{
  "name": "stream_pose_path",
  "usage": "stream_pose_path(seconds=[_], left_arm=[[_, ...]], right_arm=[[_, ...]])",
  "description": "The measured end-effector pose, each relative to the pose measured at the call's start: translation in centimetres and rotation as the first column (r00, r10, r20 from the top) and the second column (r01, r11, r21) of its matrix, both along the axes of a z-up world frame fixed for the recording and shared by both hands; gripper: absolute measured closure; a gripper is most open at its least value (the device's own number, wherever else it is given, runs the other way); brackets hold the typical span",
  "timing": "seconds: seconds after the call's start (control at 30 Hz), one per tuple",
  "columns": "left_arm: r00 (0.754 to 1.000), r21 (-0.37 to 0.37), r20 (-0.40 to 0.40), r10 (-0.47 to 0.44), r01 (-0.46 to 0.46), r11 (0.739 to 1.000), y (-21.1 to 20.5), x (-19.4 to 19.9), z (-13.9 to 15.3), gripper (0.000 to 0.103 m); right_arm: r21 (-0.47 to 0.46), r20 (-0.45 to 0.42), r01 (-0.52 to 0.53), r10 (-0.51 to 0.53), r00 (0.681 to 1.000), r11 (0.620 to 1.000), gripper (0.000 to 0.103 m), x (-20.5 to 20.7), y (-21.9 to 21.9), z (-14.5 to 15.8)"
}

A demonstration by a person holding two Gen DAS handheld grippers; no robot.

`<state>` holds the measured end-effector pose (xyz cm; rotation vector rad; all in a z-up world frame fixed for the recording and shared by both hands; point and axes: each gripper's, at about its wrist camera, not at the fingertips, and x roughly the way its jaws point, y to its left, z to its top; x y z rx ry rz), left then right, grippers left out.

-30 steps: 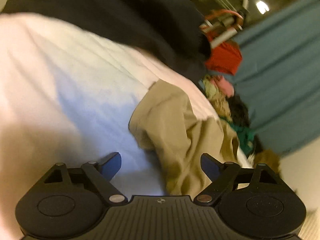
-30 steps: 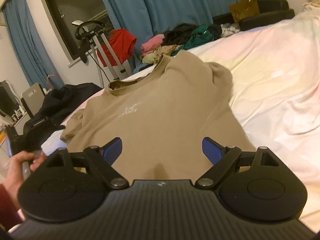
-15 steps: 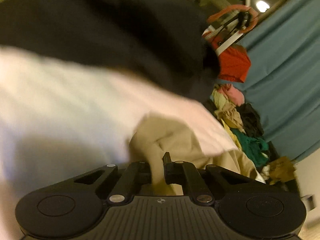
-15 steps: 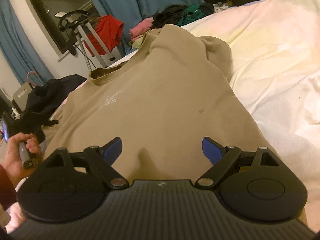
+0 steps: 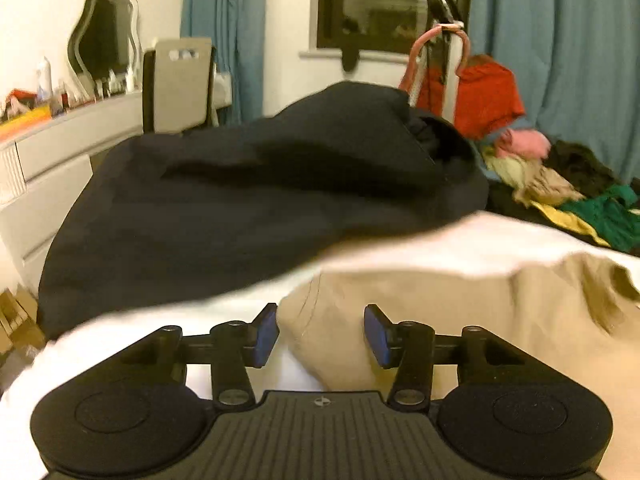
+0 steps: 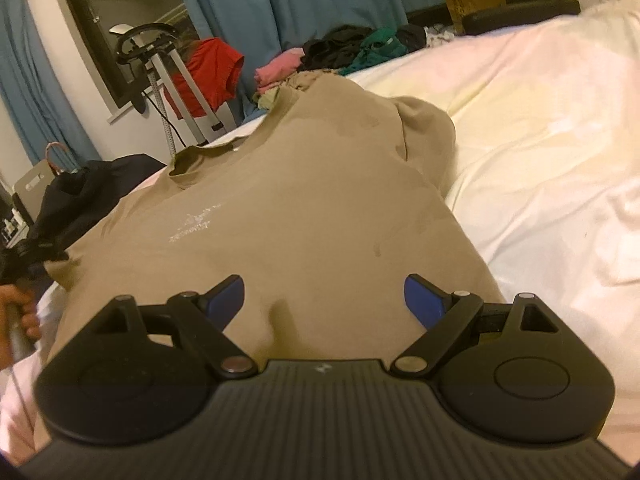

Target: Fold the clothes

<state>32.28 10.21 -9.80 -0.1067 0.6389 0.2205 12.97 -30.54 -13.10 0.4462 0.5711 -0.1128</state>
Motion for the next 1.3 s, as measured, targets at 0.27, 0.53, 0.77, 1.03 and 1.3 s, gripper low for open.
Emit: stream_pose_path(seconds=[0.27, 0.53, 0.77, 1.03, 1.3], left_arm=[[0.936, -0.225, -0.294, -0.193, 0.128, 0.966, 2.2, -16.1, 2.5, 0.035], [0.818, -0.333, -0.507, -0.271, 0.103, 0.937, 3.8, -25.9, 0.7, 0.034], [0.720, -0.344, -0.601, -0.347, 0.159, 0.925, 1.4, -27.3, 0.2, 0.029], [0.725, -0.180, -0.626, -0.285, 0.221, 0.958, -0.8, -29.9, 1.4, 0.101], [0.815, -0.059, -0.541, -0.208, 0.209, 0.976, -1.3, -32.0, 5.2, 0.077]], right_arm=[[-0.024, 0.056, -0.005, 0.006, 0.998, 1.000, 0.015, -1.9, 0.4, 2.1], [-0.026, 0.105, 0.020, -0.017, 0.994, 0.999, 0.015, -5.6, 0.6, 4.7], [-0.027, 0.118, 0.014, -0.011, 0.993, 1.000, 0.015, -7.5, 1.3, 5.5], [-0.042, 0.135, 0.005, 0.000, 0.991, 0.999, 0.015, -9.3, 2.0, 6.1], [-0.079, 0.174, 0.032, -0.018, 0.985, 0.996, 0.015, -10.2, 1.7, 7.0]])
